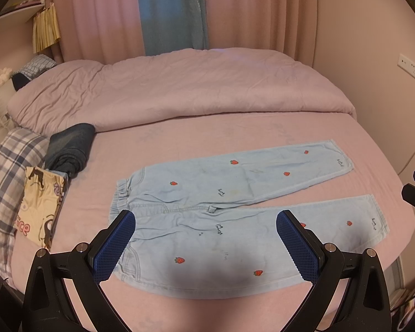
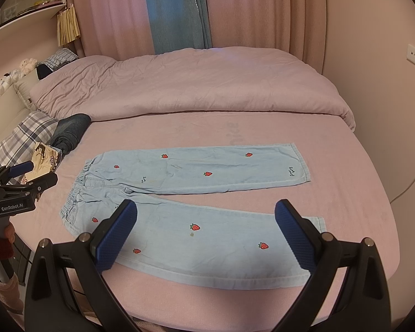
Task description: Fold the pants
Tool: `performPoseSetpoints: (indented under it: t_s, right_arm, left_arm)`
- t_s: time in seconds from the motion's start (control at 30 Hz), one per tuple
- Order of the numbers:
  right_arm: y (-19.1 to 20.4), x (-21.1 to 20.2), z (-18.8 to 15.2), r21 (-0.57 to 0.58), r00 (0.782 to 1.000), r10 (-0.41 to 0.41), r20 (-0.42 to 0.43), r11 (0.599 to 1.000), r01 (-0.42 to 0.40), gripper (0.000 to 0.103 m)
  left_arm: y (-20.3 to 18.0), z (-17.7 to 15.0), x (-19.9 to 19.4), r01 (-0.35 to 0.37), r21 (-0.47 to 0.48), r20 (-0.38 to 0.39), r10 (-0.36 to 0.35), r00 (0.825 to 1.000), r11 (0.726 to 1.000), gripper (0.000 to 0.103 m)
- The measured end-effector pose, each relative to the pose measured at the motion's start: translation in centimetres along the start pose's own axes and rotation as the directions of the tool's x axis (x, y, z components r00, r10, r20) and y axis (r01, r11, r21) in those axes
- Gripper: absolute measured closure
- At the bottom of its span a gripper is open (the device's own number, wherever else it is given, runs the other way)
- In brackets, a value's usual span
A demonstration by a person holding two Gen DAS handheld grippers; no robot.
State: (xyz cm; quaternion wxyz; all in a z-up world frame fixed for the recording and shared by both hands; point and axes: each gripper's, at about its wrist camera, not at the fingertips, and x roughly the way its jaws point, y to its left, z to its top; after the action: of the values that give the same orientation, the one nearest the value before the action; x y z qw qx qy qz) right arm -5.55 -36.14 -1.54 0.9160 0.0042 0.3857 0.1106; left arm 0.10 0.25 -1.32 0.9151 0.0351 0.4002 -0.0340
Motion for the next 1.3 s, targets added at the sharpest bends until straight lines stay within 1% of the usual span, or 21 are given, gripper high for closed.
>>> performPoseSetpoints:
  t_s: [0.07,0.13,0.23,0.3,0.37,0.43,0.5,0.57,0.6,0.7,0.77,0.87,0.93,0.97,1.0,1.03,1.07,1.13,1.17,1.23,1.3]
  right_arm:
    - [0.0,0.2,0.1,0.000,1.000,0.002,-0.003,1.000,-0.002,0.003]
    - [0.1,0.4,0.1,0.000,1.000,0.005,-0.008,1.000,-0.005,0.003]
    - [0.1,1.1,0.0,-0.002,1.000,0.016,-0.022,1.000,-0.016,0.003]
    - [0.3,2.1,-0.2,-0.011,0.998,0.047,-0.040,0.999,-0.048,0.003]
    - [0.7,3.7,-0.5,-0.029,0.993,0.096,-0.069,0.995,-0.098,0.003]
    - [1.1,5.3,-0.8,-0.042,0.987,0.128,-0.102,0.990,-0.132,0.003]
    - [1.7,7.6,-1.3,-0.065,0.977,0.161,-0.140,0.983,-0.171,0.003]
    - [2.4,9.9,-1.5,-0.090,0.967,0.185,-0.175,0.975,-0.203,0.005]
    - [2.8,10.9,-1.6,-0.100,0.962,0.194,-0.190,0.971,-0.216,0.007]
    - [3.9,14.7,-0.9,-0.121,0.942,0.237,-0.238,0.955,-0.271,0.011]
    - [4.7,17.7,0.4,-0.139,0.931,0.254,-0.260,0.945,-0.297,0.014]
    - [6.3,22.2,2.4,-0.181,0.929,0.254,-0.269,0.934,-0.308,0.019]
    - [7.2,25.6,3.8,-0.202,0.930,0.236,-0.283,0.933,-0.298,0.026]
    - [7.7,27.3,4.6,-0.209,0.927,0.232,-0.294,0.931,-0.299,0.027]
    - [8.3,29.2,5.4,-0.219,0.926,0.228,-0.302,0.928,-0.300,0.028]
    - [8.5,30.1,5.9,-0.222,0.923,0.228,-0.309,0.927,-0.303,0.028]
    - [8.9,31.6,6.6,-0.226,0.917,0.235,-0.322,0.922,-0.315,0.028]
    - [9.4,33.5,7.4,-0.232,0.909,0.245,-0.337,0.914,-0.333,0.028]
    - [10.0,34.6,7.9,-0.240,0.903,0.252,-0.348,0.907,-0.346,0.028]
    - [10.6,36.1,8.5,-0.260,0.898,0.256,-0.358,0.896,-0.359,0.028]
    - [11.2,37.4,8.7,-0.289,0.889,0.253,-0.380,0.881,-0.375,0.028]
  left_arm:
    - [0.0,0.0,0.1,0.003,-0.001,-0.002,-0.003,1.000,1.000,0.001]
    - [0.2,-0.1,0.5,0.021,-0.008,-0.006,-0.021,1.000,1.000,0.001]
    - [1.1,-0.4,1.9,0.096,-0.029,-0.015,-0.096,0.995,0.995,0.001]
    - [2.3,-0.9,3.4,0.162,-0.068,-0.025,-0.164,0.986,0.984,0.001]
    - [4.0,-1.4,5.2,0.184,-0.119,-0.051,-0.191,0.980,0.976,0.001]
    - [6.1,-2.1,7.5,0.151,-0.167,-0.091,-0.168,0.982,0.974,0.001]
    - [8.1,-2.6,9.4,0.095,-0.188,-0.116,-0.119,0.986,0.978,0.001]
    - [10.5,-3.0,11.3,0.030,-0.215,-0.141,-0.062,0.988,0.976,0.001]
    - [11.9,-3.2,12.5,0.020,-0.236,-0.153,-0.058,0.987,0.971,0.001]
    - [15.1,-3.2,15.0,0.031,-0.301,-0.168,-0.085,0.982,0.953,0.001]
    - [16.7,-2.8,16.5,0.038,-0.325,-0.156,-0.093,0.983,0.945,0.001]
    - [18.9,-1.5,19.4,0.022,-0.316,-0.157,-0.075,0.985,0.948,0.001]
    - [20.2,-0.9,21.1,0.010,-0.306,-0.166,-0.064,0.984,0.952,0.001]
    - [20.6,-0.7,21.8,0.022,-0.300,-0.172,-0.077,0.982,0.954,0.001]
    - [21.1,-0.4,22.6,0.040,-0.292,-0.178,-0.096,0.979,0.956,0.001]
    - [21.3,-0.2,23.3,0.048,-0.286,-0.187,-0.105,0.977,0.957,0.001]
    - [21.6,-0.1,24.0,0.054,-0.281,-0.202,-0.114,0.973,0.958,0.001]
    - [22.3,-0.1,25.6,0.046,-0.281,-0.233,-0.115,0.966,0.959,0.002]
    - [22.6,-0.2,26.2,0.053,-0.285,-0.245,-0.126,0.961,0.957,0.004]
    - [23.0,-0.5,27.4,0.086,-0.307,-0.270,-0.173,0.947,0.948,0.004]
    - [23.2,-0.6,28.8,0.083,-0.308,-0.302,-0.181,0.936,0.948,0.008]
